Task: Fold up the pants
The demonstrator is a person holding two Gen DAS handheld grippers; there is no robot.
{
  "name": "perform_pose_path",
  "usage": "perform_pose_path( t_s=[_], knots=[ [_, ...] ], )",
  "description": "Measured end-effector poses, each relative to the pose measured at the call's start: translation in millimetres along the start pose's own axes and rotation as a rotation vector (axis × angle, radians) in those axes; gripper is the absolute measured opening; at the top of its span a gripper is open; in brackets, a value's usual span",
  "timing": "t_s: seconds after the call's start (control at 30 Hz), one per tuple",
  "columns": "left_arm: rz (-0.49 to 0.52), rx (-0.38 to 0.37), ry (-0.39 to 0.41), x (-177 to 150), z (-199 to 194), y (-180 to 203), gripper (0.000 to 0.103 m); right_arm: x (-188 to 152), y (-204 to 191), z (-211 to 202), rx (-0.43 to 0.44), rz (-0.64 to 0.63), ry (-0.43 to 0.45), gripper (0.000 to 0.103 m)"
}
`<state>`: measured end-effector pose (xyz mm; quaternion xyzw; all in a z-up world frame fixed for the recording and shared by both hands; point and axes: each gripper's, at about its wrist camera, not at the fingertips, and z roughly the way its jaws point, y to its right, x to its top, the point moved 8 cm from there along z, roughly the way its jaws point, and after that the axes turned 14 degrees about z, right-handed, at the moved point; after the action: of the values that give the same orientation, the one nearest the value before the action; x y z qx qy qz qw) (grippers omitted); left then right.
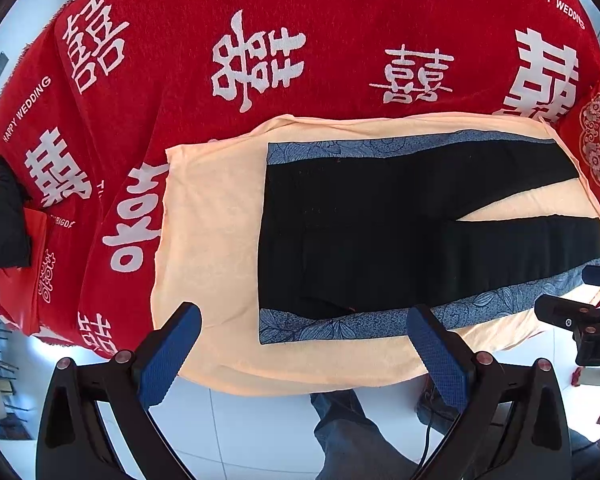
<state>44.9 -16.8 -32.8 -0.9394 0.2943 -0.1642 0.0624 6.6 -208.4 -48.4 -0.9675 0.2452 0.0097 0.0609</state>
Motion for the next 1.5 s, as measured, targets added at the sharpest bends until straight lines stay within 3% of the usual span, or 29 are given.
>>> perform_pose_path(
  t_s=[0.83, 1.23, 1.5],
  knots=[
    [-0.057, 0.046, 0.013, -5, -4, -17, 0.103, 8, -22, 11, -0.015, -0.094, -0.011, 0.103],
    [-0.074, 0.047, -0.009, -12, -3, -17, 0.103, 8, -20, 11, 0.034, -0.086, -0.02, 0.103],
    [-0.27, 0.019, -0.032, -28, -7, -1, 0.103, 14, 19, -4, 0.173, -0.026, -0.007, 0.103]
  ],
)
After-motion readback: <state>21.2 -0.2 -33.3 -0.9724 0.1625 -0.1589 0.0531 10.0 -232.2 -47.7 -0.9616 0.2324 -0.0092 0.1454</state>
